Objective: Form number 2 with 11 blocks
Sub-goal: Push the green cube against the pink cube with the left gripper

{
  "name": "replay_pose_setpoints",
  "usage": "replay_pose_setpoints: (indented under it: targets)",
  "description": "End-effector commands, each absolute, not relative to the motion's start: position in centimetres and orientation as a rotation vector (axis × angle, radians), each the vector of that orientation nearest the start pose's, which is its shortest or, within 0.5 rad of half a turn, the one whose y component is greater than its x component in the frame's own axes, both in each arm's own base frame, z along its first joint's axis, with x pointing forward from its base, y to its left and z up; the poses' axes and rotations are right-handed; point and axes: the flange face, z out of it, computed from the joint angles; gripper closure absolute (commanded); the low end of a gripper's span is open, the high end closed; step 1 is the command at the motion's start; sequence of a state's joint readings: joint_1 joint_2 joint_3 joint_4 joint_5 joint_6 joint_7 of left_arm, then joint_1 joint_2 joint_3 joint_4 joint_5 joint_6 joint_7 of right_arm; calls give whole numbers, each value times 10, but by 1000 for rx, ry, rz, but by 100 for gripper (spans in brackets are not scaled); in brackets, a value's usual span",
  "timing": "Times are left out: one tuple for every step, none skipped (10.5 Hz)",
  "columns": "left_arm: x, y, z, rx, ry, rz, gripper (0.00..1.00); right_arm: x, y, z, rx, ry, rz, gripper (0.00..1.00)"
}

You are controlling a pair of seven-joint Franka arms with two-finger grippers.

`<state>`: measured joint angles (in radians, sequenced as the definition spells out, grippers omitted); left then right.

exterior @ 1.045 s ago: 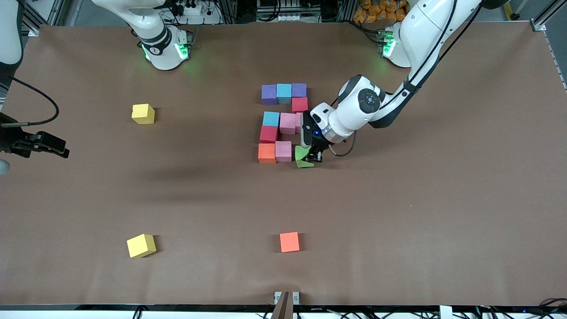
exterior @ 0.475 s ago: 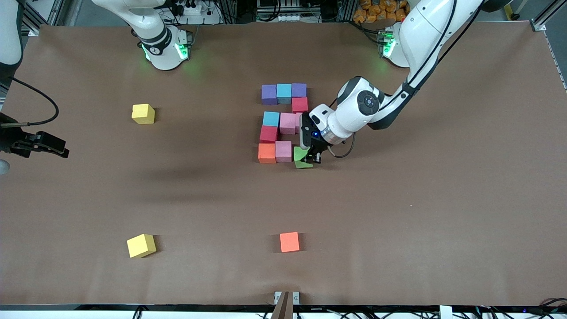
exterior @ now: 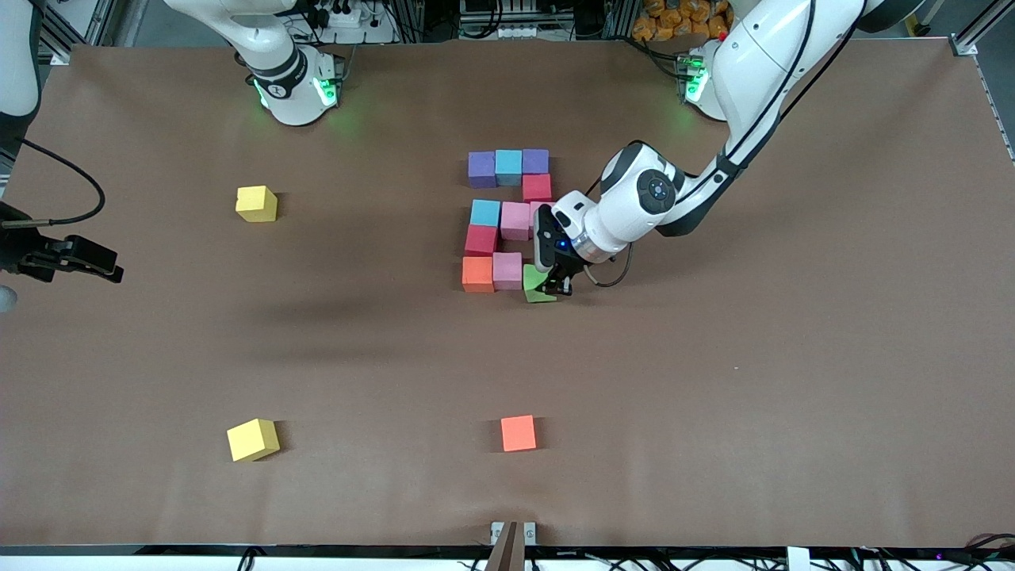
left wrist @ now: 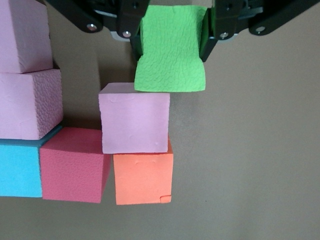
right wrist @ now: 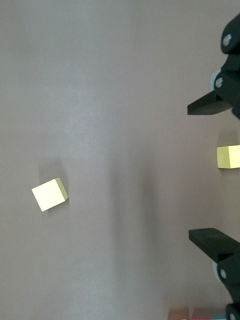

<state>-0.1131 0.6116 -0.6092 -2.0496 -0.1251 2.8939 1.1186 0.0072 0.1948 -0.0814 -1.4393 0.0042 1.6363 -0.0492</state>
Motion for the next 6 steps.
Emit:
replay_pose_setpoints:
  targets:
    - [484,-397,216,-2385,2413,-678,93,615,-45,578,-3164,65,4,0]
    - [482,-399,216,-2388,2418,-677,94,615,-45,578,-3164,65,4,0]
    - [480,-399,216,-2388,2421,-672,94,615,-45,578,-3164,65,4,0]
    - [479,-398,216,-2386,2422,-671,94,615,-45,578,-3163,65,4,0]
    - [477,-398,215,-2385,2426,-662,94,615,-45,578,-3164,65,4,0]
    - [477,-391,213,-2394,2419,-650,94,615,-45,578,-3163,65,4,0]
